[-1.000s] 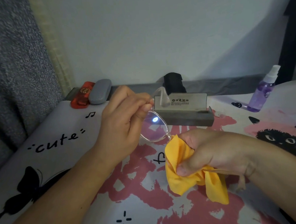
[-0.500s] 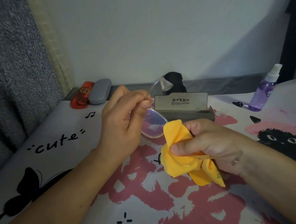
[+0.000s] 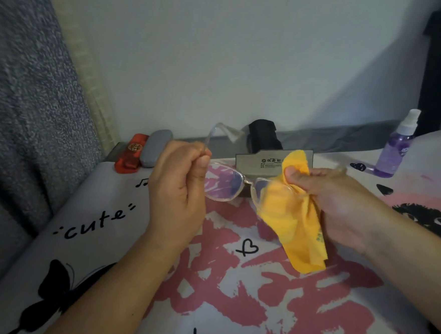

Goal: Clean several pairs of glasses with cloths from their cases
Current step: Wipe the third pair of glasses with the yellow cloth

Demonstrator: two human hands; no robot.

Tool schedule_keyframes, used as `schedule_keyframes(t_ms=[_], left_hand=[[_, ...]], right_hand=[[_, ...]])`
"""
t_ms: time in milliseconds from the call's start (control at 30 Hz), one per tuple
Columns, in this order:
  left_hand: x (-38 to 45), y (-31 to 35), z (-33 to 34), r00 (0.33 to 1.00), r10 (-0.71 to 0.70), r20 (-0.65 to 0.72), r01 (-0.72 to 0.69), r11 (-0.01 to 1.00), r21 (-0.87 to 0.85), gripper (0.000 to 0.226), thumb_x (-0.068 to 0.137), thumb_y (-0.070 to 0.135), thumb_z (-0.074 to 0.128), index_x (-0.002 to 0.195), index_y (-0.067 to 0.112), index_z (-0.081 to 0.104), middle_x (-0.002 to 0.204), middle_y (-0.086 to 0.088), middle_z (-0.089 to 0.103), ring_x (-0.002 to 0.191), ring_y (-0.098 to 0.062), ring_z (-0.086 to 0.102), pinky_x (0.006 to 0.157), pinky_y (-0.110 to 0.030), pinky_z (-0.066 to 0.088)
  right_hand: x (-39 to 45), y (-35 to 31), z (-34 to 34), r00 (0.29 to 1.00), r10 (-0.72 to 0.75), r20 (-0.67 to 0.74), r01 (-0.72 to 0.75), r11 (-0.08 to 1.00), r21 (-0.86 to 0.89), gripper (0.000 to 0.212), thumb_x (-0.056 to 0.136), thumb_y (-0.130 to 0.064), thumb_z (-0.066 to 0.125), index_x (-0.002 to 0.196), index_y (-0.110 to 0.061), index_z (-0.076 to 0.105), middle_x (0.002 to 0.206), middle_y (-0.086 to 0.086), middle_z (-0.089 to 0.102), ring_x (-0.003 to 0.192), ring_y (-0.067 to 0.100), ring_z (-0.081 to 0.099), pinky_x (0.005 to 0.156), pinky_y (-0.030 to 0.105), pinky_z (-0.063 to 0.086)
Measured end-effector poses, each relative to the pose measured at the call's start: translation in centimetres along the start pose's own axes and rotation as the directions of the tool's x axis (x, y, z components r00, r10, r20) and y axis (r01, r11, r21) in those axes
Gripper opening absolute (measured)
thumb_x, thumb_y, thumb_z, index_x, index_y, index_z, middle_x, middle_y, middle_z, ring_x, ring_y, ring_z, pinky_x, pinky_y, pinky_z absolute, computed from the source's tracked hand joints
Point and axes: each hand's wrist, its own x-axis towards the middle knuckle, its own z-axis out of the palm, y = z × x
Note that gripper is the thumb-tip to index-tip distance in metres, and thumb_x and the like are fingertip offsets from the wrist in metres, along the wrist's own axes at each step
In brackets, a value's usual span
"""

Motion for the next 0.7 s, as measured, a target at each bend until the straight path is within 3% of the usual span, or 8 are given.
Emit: schedule_keyframes(t_ms=[133,200,300,433,500,533,633,700], left_hand=[[0.4,-1.0,-0.7,0.992,-0.034,-0.122,0.041,0.998,0.056,0.021,0.103,0.008,0.047,0.093,-0.002,0.062,0.092,0.001,0.052,0.087,-0.013,0.051,0.081,-0.016,0.038],[0.4,-1.4,-0.9,0.989,-0.021,-0.145,0.031,0.997,0.064,0.019,0.104,0.009,0.047,0.095,0.001,0.061,0.095,0.004,0.051,0.088,-0.016,0.052,0.081,-0.019,0.040],[0.5,-1.5,-0.7,0.987,0.016,-0.162,-0.005,0.998,0.064,0.014,0.104,0.010,0.046,0.098,0.006,0.058,0.099,0.013,0.048,0.089,-0.016,0.052,0.082,-0.020,0.041],[0.6,-1.6,-0.7,0.982,-0.031,-0.186,0.051,0.993,0.104,0.017,0.104,0.006,0.048,0.097,0.000,0.062,0.097,0.005,0.051,0.089,-0.015,0.053,0.082,-0.020,0.041],[0.6,-1.9,-0.8,0.976,-0.113,-0.187,0.135,0.985,0.108,0.017,0.104,0.008,0.049,0.098,0.002,0.064,0.096,0.004,0.053,0.089,-0.012,0.053,0.081,-0.017,0.041],[0.6,-2.2,-0.7,0.969,-0.167,-0.183,0.186,0.979,0.089,0.016,0.104,0.010,0.049,0.099,0.005,0.064,0.096,0.003,0.055,0.089,-0.012,0.054,0.081,-0.019,0.043],[0.5,-2.9,-0.3,0.941,-0.316,-0.125,0.316,0.949,-0.015,0.015,0.105,0.020,0.048,0.098,0.016,0.062,0.094,0.002,0.059,0.088,-0.019,0.058,0.079,-0.036,0.051],[0.4,-2.8,0.1,0.935,-0.348,-0.064,0.346,0.937,-0.037,0.015,0.105,0.017,0.049,0.094,0.018,0.060,0.087,0.004,0.056,0.083,-0.014,0.056,0.075,-0.032,0.049]], right_hand=[[0.5,-0.6,-1.2,0.961,-0.132,-0.242,0.152,0.986,0.065,0.022,0.101,-0.032,0.060,0.095,-0.013,0.070,0.082,0.007,0.076,0.078,0.020,0.076,0.077,0.042,0.058],[0.5,-1.0,-1.6,0.915,-0.229,-0.333,0.228,0.973,-0.042,0.027,0.100,-0.039,0.061,0.099,-0.014,0.072,0.092,0.011,0.076,0.087,0.025,0.075,0.080,0.044,0.057],[0.0,-1.5,-1.7,0.827,-0.415,-0.379,0.341,0.907,-0.248,0.036,0.099,-0.041,0.060,0.096,-0.005,0.066,0.082,0.015,0.058,0.074,0.026,0.057,0.070,0.043,0.046],[-1.0,-2.3,-1.5,0.840,-0.478,-0.255,0.412,0.869,-0.273,0.016,0.097,-0.028,0.066,0.091,-0.015,0.073,0.084,0.022,0.068,0.073,0.031,0.063,0.071,0.054,0.053],[-1.7,-2.7,-1.4,0.886,-0.456,-0.084,0.429,0.875,-0.226,0.006,0.087,-0.030,0.073,0.089,-0.025,0.077,0.084,0.007,0.074,0.080,0.021,0.070,0.074,0.045,0.055],[-2.1,-2.9,-1.5,0.898,-0.438,0.046,0.438,0.879,-0.187,0.016,0.078,-0.039,0.079,0.089,-0.027,0.077,0.083,0.003,0.074,0.079,0.019,0.070,0.073,0.039,0.056],[-3.2,-3.2,-0.6,0.832,-0.450,0.324,0.501,0.861,-0.091,0.035,0.061,-0.050,0.091,0.084,-0.029,0.077,0.076,0.000,0.070,0.070,0.013,0.067,0.065,0.024,0.057],[-3.3,-2.8,0.6,0.775,-0.583,0.243,0.618,0.780,-0.099,0.012,0.069,-0.032,0.084,0.078,-0.034,0.077,0.071,-0.007,0.071,0.064,0.007,0.066,0.059,0.020,0.055]])
